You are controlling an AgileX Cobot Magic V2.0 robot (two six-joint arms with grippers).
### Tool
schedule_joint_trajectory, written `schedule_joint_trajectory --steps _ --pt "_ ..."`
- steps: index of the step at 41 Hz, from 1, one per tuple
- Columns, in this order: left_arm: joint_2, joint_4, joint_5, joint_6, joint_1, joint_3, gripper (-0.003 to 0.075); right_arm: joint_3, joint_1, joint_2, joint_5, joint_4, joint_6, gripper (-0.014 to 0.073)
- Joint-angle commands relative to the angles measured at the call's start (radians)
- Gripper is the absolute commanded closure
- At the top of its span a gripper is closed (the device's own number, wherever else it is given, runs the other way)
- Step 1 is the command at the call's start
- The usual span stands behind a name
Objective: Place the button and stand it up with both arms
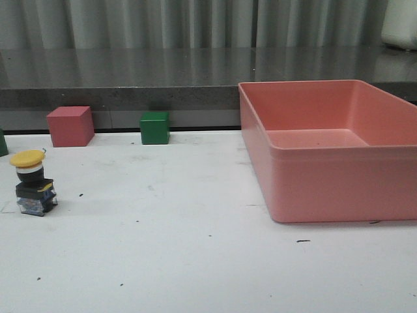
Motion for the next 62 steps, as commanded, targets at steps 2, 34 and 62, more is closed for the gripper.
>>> schedule_joint_trajectory --steps 2,34,62 --pt "0.007 0.001 -0.079 -0.013 -0.005 -0.034 0.0740 -0.022 -0.006 0.003 -0.066 -0.013 -0.011 0.0711" --pt "-0.326 0.018 -0.889 -0.013 0.195 0.568 0.0740 -0.022 -0.006 0.003 -0.062 -0.013 -0.011 0.0711" --pt "-0.533 -0.084 -1.032 -0.013 0.303 0.911 0.0740 -0.022 -0.006 0.003 -0.061 -0.013 -0.011 0.0711"
